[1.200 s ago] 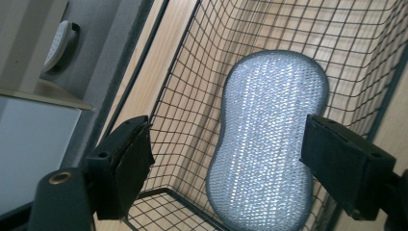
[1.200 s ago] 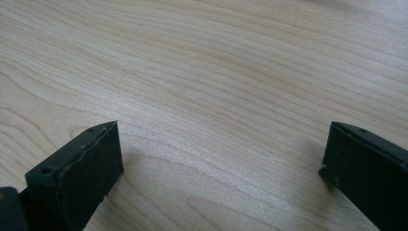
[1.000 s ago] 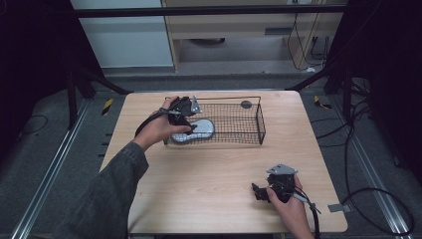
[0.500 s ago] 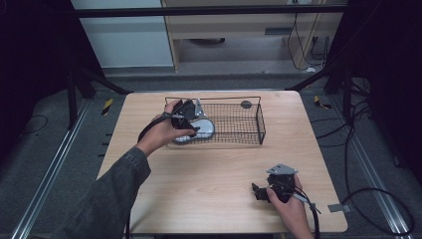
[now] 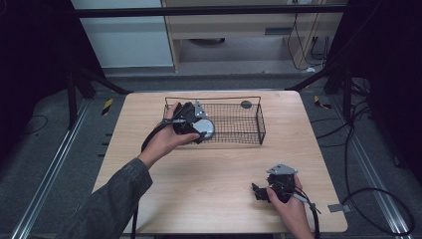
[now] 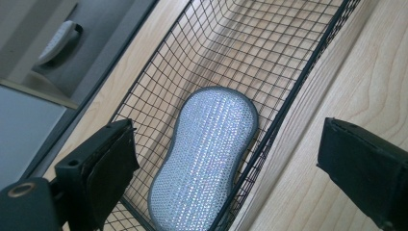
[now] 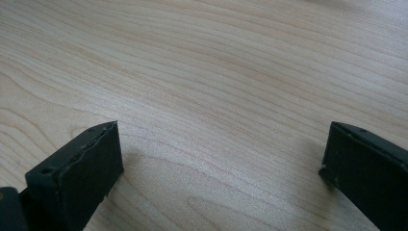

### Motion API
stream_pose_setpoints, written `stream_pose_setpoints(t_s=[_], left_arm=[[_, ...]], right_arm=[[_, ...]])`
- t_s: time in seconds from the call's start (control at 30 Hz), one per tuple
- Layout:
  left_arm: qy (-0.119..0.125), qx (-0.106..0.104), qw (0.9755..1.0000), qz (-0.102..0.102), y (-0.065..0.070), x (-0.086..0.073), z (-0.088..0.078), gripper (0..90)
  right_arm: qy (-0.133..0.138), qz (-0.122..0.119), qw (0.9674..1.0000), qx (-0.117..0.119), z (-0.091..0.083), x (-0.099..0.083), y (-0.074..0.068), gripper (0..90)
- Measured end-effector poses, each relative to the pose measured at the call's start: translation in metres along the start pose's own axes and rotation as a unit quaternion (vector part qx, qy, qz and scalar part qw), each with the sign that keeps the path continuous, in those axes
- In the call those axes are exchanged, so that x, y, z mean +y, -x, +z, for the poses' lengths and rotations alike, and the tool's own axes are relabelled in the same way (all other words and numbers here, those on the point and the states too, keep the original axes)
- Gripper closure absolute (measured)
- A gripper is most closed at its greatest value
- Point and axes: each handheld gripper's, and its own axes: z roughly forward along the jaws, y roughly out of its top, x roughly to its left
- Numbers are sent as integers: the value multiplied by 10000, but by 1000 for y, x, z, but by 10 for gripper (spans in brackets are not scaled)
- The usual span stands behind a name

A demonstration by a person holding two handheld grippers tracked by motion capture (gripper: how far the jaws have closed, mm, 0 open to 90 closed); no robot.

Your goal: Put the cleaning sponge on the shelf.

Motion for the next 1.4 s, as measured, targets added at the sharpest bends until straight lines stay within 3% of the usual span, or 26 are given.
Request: stream_pose_setpoints(t_s=[0.2,0.57,1.1,1.4], left_arm=[[148,-122,9998,-76,11,-2,-8,48],[368,-111,9989,-262,26,-16,-22,48],[501,-83,9974,-510,38,-43,-30,49],[651,1,9945,-826,38,-63,-38,48]], right_arm=[[4,16,10000,8,0,0,0,7],[2,8,10000,0,0,0,0,7],[0,11,10000,0,0,0,0,7],[1,7,10000,0,0,0,0,7]])
